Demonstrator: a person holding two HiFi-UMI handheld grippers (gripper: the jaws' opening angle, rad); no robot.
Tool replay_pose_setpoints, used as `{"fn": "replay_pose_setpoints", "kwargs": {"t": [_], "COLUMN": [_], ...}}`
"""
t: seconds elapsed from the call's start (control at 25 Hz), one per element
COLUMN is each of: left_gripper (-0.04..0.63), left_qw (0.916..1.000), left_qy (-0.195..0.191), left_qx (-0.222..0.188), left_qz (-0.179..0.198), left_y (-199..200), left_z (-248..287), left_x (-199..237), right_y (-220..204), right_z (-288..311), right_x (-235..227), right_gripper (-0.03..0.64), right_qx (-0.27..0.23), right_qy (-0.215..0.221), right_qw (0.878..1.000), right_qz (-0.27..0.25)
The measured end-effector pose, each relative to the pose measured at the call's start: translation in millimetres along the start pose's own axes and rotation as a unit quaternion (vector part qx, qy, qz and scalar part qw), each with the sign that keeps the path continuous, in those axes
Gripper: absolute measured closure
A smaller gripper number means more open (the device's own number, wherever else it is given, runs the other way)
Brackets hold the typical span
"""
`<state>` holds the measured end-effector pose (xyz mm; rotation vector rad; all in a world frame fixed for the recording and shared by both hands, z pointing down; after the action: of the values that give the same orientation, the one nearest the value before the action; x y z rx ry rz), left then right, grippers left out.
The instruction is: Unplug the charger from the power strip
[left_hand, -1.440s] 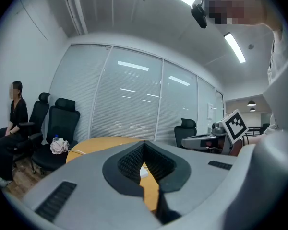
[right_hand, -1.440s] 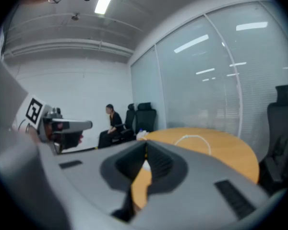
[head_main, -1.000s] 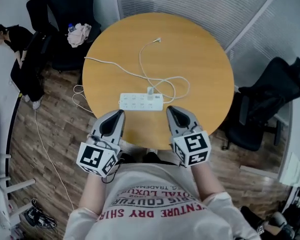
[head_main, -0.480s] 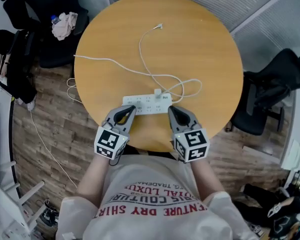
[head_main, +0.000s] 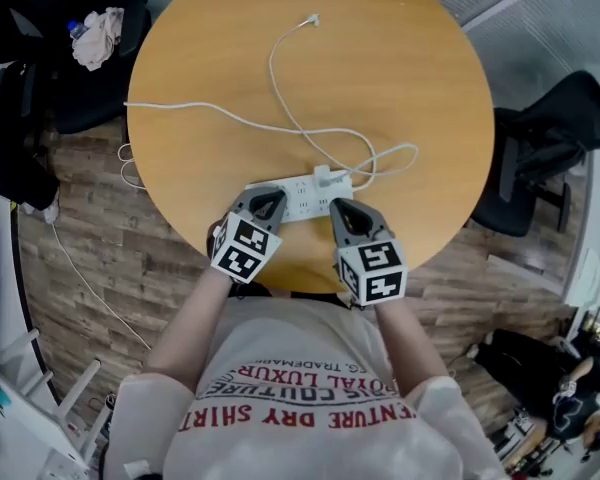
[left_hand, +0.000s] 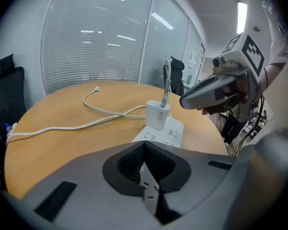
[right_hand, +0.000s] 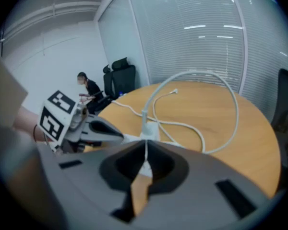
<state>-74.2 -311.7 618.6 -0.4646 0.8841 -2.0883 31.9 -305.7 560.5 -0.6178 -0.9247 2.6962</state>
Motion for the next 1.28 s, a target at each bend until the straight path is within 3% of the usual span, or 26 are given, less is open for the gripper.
{"fn": "replay_pose_setpoints", "kwargs": {"t": [0.2, 0.28, 0.44, 0.84, 0.92, 1.0, 1.28], "left_gripper": [0.566, 0.566, 0.566, 0.566, 0.566, 0.566, 0.566], "left_qw": [0.9993, 0.9991, 0.9995, 0.9993, 0.9994, 0.9994, 0.9994], "left_qy": [-0.015, -0.012, -0.019, -0.032, -0.031, -0.03, -0.032], "left_qx": [0.03, 0.038, 0.027, 0.018, 0.017, 0.015, 0.011], "left_qz": [0.015, 0.017, 0.001, -0.007, -0.004, -0.001, -0.001], "left_y": [-4, -5, -7, -4, -4, -5, -7], "left_z": [10, 12, 12, 14, 14, 13, 13], "left_x": [-3, -3, -3, -5, -5, -4, -4], "right_y": [-4, -6, -4, -1, -3, -3, -5], "right_z": [14, 20, 32, 64, 68, 71, 68], "right_x": [-2, -3, -4, -11, -13, -11, -9], "right_gripper": [0.579, 0.441, 0.396, 0.394, 0.42, 0.453, 0.46], "right_qx": [0.023, 0.035, 0.044, 0.082, 0.087, 0.089, 0.103], "right_qy": [-0.021, -0.03, -0.056, -0.115, -0.124, -0.128, -0.137], "right_qw": [0.999, 0.999, 0.997, 0.989, 0.987, 0.986, 0.984], "right_qz": [0.005, 0.011, 0.024, 0.041, 0.048, 0.052, 0.049]}}
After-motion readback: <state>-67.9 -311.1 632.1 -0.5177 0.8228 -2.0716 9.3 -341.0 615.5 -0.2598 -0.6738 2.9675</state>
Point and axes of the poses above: the fingertips, and each gripper's own axes: z forward along the fingers, x to its left, y out of its top, the point moved 2 cm from there along -z, backward along the fingers, and after that the axes turned 11 degrees about z, right-handed, at the moved point
